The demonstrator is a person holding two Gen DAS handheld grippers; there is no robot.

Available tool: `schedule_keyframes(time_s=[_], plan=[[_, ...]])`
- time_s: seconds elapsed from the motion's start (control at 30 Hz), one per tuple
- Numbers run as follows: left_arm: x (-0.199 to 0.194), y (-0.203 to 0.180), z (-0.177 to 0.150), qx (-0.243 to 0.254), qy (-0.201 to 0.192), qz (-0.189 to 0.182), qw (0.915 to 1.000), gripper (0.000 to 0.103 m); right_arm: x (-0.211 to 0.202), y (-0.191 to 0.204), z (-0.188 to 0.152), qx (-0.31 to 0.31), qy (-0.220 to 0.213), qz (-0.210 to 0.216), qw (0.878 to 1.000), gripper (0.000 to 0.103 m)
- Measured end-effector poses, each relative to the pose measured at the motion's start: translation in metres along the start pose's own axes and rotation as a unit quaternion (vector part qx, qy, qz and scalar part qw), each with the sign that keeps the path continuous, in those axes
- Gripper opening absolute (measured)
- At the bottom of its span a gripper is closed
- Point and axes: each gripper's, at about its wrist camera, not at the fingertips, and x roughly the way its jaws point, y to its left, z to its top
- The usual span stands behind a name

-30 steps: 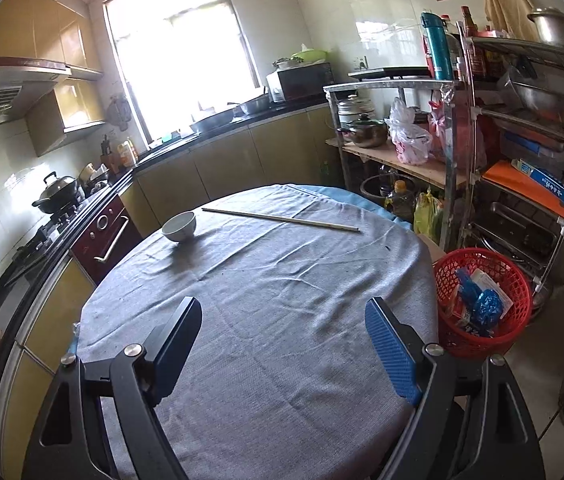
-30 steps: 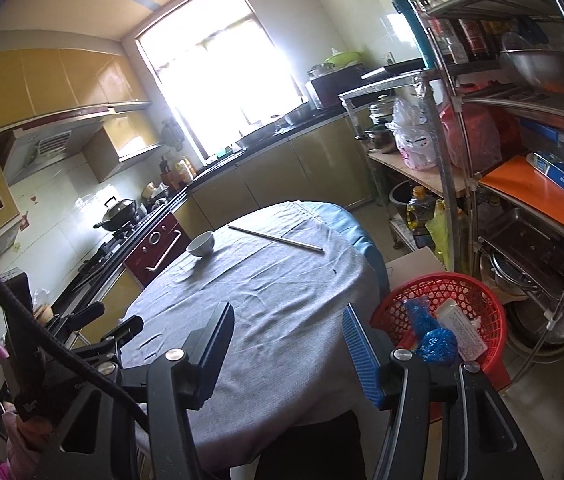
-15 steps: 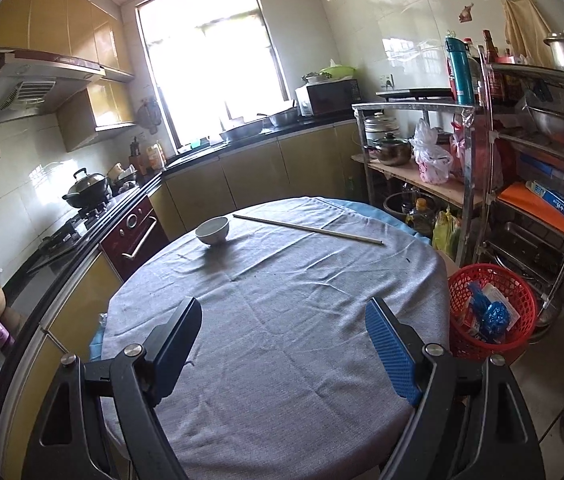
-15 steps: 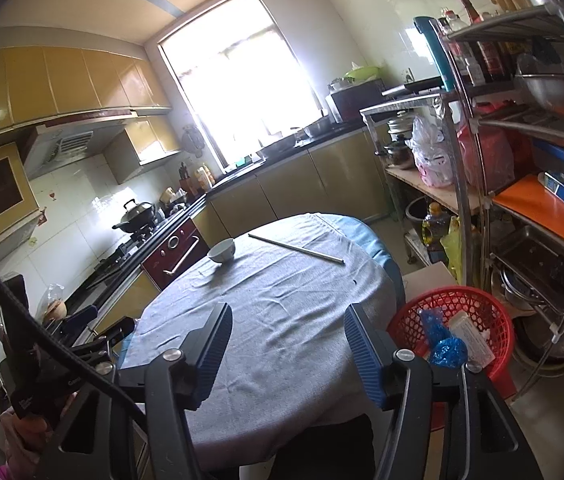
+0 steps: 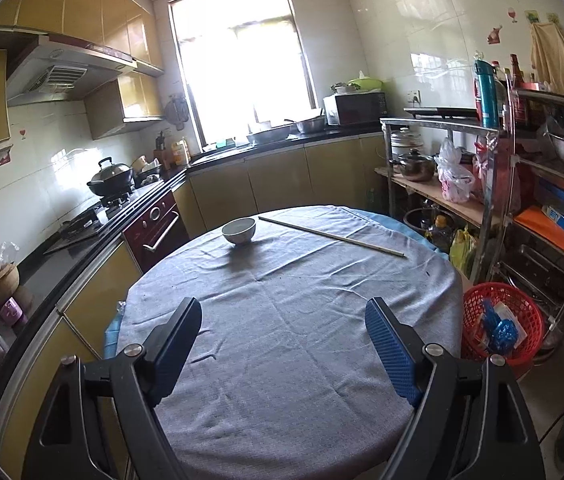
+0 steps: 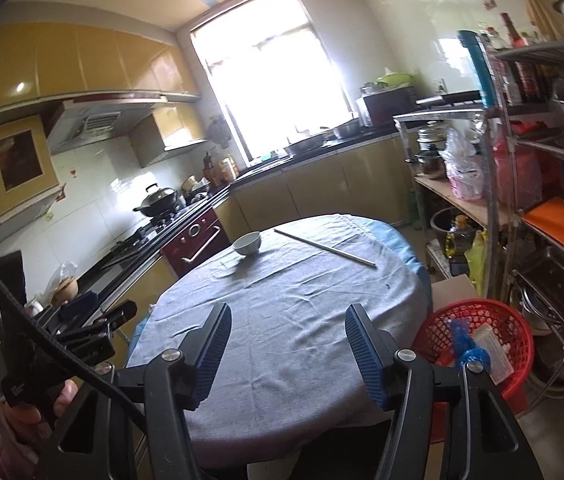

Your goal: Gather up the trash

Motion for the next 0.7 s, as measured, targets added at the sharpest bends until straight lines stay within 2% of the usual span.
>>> schedule_keyframes(time_s=[0.4, 0.7], plan=[[-0.002, 0.010, -0.002, -0.036, -0.006, 0.016, 0.9992, 0.084, 0.022, 0.034, -0.015, -0.041, 0.025, 0.025, 0.999, 0.064], [-0.002, 0.017, -0.003, -0.049, -0.008, 0.027, 0.9984, 0.084, 0.024, 0.045, -0.017, -0.063, 0.023, 0.025, 0.997, 0.065]])
